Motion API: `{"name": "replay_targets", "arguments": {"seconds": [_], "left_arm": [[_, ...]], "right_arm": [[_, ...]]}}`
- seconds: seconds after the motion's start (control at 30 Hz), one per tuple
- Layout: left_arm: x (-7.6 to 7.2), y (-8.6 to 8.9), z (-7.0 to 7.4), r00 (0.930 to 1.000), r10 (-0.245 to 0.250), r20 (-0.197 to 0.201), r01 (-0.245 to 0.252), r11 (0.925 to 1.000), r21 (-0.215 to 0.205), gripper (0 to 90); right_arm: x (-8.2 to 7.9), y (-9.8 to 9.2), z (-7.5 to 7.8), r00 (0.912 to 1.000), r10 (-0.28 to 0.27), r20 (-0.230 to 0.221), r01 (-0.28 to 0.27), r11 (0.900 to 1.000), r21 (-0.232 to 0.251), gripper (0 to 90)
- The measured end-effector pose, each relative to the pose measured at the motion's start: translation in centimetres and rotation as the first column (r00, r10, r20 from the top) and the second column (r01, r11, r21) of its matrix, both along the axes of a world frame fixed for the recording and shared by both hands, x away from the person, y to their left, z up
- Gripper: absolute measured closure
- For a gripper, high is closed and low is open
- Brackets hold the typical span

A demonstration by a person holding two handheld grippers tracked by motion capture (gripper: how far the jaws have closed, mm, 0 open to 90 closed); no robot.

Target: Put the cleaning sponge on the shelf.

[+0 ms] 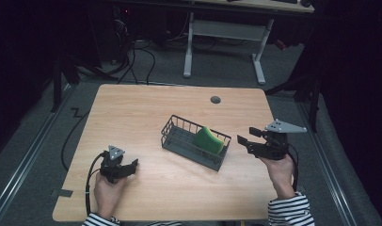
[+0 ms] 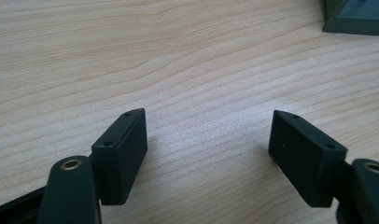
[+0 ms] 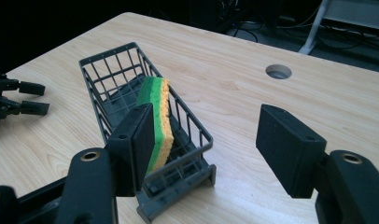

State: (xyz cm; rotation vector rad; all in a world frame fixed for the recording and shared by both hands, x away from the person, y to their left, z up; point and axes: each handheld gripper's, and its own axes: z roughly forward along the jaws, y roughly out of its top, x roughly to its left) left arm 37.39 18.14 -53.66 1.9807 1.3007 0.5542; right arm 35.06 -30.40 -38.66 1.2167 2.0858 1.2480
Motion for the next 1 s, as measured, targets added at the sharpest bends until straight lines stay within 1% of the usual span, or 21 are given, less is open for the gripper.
{"name": "replay_targets", "arguments": {"seconds": [0.1,0.23,0.3,0.53,0.77,1.0], "left_arm": [[0.0,0.0,0.0,1.0000,0.000,0.000,0.000,1.0000,0.003,28.5],[0.0,0.0,0.0,1.0000,0.000,0.000,0.000,1.0000,0.003,28.4],[0.0,0.0,0.0,1.0000,-0.001,0.000,0.001,1.0000,0.003,28.4],[0.0,0.0,0.0,1.0000,-0.001,0.000,0.001,1.0000,0.002,28.3],[0.0,0.0,0.0,1.0000,-0.001,0.000,0.001,1.0000,0.003,28.3],[0.0,0.0,0.0,1.0000,-0.002,-0.001,0.002,1.0000,0.003,28.2]], "right_arm": [[-0.5,-0.6,-0.2,0.9999,-0.014,-0.004,0.014,1.000,0.006,37.3],[-1.1,-1.3,-0.3,0.9996,-0.027,0.007,0.027,0.999,0.023,37.3],[-1.3,-1.5,-0.4,0.9995,-0.033,0.005,0.032,0.999,0.028,37.3],[-2.2,-1.9,-1.0,0.9994,-0.033,0.007,0.033,0.999,0.034,36.5],[-3.2,-2.3,-2.0,0.9991,-0.043,-0.001,0.043,0.998,0.038,35.8],[-4.2,-3.1,-2.9,0.9975,-0.070,-0.007,0.070,0.996,0.051,35.7]]}}
